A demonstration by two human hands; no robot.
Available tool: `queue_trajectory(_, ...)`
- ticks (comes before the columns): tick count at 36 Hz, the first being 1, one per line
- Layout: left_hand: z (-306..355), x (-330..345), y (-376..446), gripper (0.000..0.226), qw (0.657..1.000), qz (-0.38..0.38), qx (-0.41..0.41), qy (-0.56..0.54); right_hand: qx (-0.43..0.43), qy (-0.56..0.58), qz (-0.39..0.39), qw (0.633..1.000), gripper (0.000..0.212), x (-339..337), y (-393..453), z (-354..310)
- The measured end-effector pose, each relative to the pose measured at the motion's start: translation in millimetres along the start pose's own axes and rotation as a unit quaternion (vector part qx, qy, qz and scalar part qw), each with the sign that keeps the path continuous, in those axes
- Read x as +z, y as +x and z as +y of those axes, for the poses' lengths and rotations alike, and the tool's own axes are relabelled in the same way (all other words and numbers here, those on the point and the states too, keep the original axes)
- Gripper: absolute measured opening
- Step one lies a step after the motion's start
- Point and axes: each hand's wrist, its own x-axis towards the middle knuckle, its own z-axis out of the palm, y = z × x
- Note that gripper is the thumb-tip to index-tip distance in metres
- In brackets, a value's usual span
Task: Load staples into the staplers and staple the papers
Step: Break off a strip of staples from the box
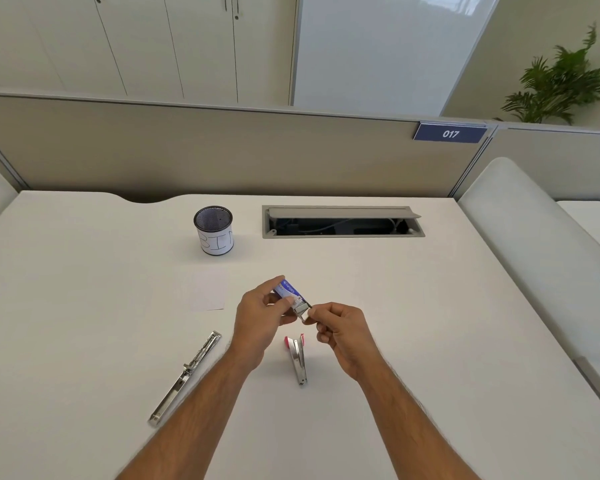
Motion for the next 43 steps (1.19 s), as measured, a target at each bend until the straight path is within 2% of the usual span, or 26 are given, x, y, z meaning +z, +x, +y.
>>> queue_trajectory(3,-2,4,-4,0.042,1.0,-0.026,-0.006,0.004,-0.001,0.002,-0.002,1.0,0.011,0,1,-1)
queue_trajectory(22,-8,4,-7,0.039,0.998,-0.048,-0.038,-0.03,-0.01,-0.018,0.022,1.0,0.02,-2,1,1)
queue_trajectory(26,-12,4,-6,0.039,0.998,-0.05,-0.042,-0.009,-0.016,-0.028,0.01,0.999,0.019,-4,-1,-1)
queue_trajectory(30,-15,7,-3,0.042,0.998,-0.043,-0.046,0.019,-0.029,-0.066,-0.016,0.997,0.023,-5,-2,-4)
queue_trajectory(33,-14,10,-1,0.043,0.997,-0.04,-0.052,0.029,-0.034,-0.144,-0.024,0.989,0.027,-4,-2,-7)
queue_trajectory(38,-17,15,2,0.043,0.996,-0.045,-0.062,0.042,-0.06,-0.272,0.008,0.96,0.025,-6,1,-8)
queue_trajectory(43,-20,29,2,0.038,0.995,-0.056,-0.072,0.046,-0.073,-0.302,0.052,0.949,0.015,-13,5,-5)
